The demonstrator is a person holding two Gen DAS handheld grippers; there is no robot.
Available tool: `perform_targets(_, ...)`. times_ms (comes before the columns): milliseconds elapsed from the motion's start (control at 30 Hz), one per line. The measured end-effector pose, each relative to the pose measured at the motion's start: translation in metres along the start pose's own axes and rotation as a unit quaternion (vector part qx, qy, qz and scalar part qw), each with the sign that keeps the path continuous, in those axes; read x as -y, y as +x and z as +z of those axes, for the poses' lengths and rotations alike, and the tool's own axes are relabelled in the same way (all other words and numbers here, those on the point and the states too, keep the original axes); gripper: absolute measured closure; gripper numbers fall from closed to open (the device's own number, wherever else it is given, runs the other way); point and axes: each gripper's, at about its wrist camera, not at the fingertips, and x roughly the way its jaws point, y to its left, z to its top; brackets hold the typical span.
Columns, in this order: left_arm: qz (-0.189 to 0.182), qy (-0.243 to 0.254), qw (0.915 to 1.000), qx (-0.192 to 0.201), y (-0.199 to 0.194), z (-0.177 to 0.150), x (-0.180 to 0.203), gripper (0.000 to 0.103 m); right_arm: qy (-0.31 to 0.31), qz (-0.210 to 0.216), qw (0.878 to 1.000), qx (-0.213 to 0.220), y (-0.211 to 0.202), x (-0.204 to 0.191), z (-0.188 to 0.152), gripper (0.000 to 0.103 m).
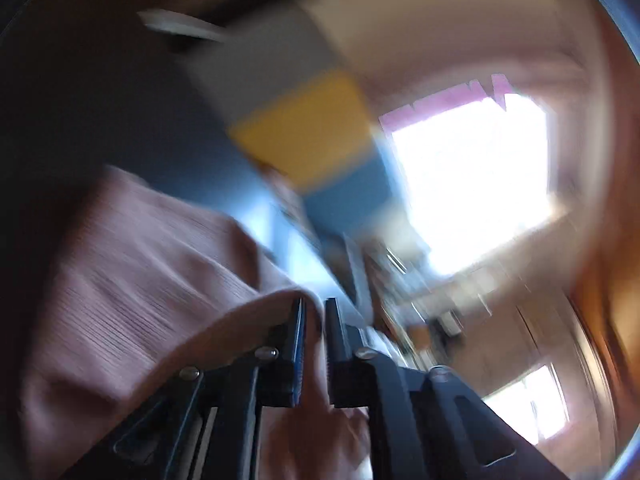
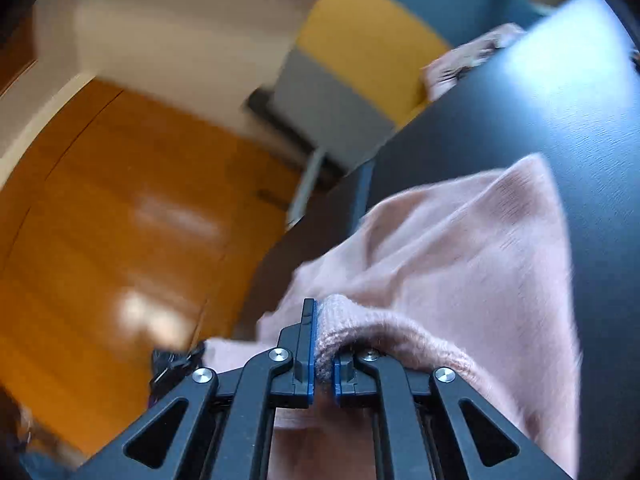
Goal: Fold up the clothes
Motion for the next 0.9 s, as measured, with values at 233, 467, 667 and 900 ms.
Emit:
perform_targets(233,0.118,-0.009,0.9930,0.003,0.001,0.016,-0.027,0.065,0.039,-0.002,0.999,0.009,0.005,0.018,0.001,0.041)
perform_targets(467,0.228,0.149,0.9598,-0.069,0.019,-0.006,0.004,0.061,-0.045,-0.064,0.997,0.003,-0.033,0.008,0.000,0.036)
perform_targets(667,0.254,0.216,0.9366,-0.107,0.053,0.001,0.026,0.061,-0.194,-0.166,0.967,-0.022,-0.035,-0.015,0.003,0.032)
perform_targets(900,0.260,0.254,0.9175,-0.161,0.103,0.004,0.034,0.060,-0.355,-0.256,0.893,-0.100,-0.006,-0.018,0.000,0.033)
